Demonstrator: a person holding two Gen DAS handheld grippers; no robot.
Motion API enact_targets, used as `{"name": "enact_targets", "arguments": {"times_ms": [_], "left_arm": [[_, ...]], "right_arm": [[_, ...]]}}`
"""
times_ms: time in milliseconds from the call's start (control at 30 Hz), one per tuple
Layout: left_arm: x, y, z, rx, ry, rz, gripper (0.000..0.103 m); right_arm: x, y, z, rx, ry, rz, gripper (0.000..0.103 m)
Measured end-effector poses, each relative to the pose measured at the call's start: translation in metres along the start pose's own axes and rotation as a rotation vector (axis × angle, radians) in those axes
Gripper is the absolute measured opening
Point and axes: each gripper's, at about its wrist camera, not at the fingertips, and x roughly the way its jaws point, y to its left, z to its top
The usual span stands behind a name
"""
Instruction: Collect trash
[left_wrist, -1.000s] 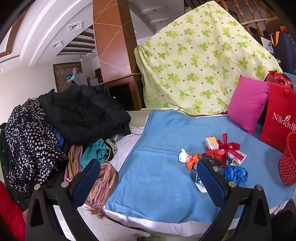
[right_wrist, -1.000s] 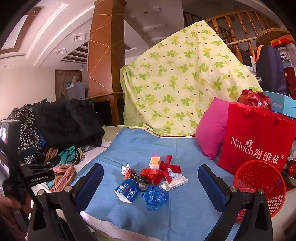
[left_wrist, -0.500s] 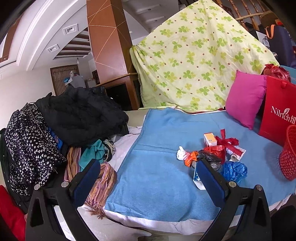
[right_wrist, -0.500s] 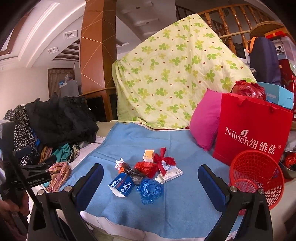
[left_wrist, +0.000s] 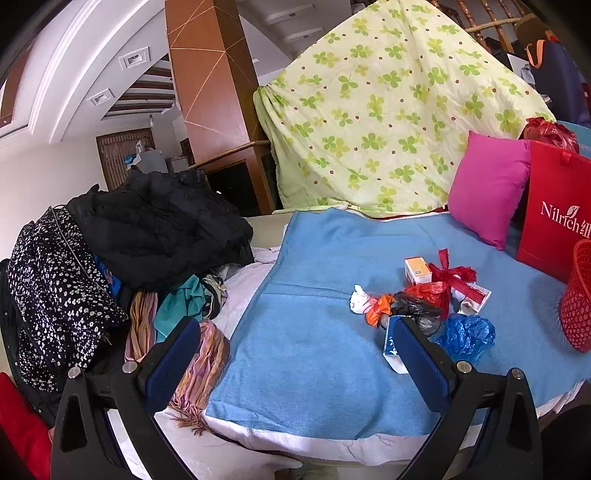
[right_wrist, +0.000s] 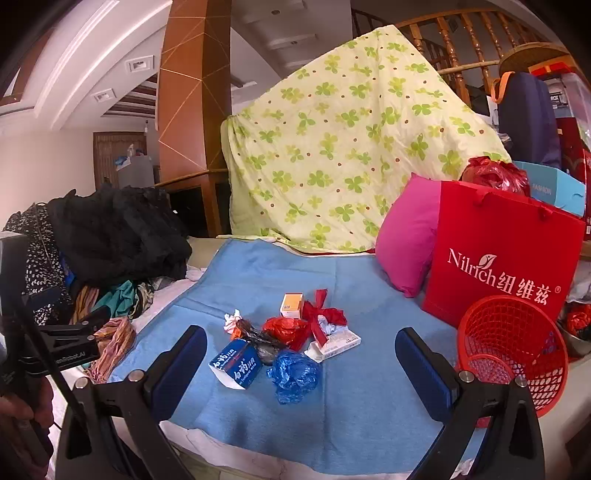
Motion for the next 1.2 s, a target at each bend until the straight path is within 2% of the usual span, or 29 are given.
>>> {"name": "enact_targets", "arguments": {"times_ms": [300,633,1000,1100,1200], "left_arm": [[0.008,-0.007,-0.001,0.032,0.003,0.016,0.103],[0.02,-0.014,-0.004,0.019,-0.005,0.015,0.103],[0.046,-0.025,-0.001,0.099,0.023,0.058,0.103],[0.054,-0.028,-0.002,0.104,0.036,0.051,0.103],[0.07,-0.03,-0.005,0.092,0.066,0.008,0.103]], "right_arm": [[0.009,-0.006,-0.005,0.007,0.009,-0.005,0.103],[0.025,-0.012,-0.008,0.004,0.027,-0.007,0.103],[0.053,-0.018,-0.01,0.004,0.06,0.009,0.103],[0.066,-0.02,-0.011,0.003,0.079,0.012,0.103],[0.086,-0.024,-0.018,0.016,0.12,0.035,0.103]]}}
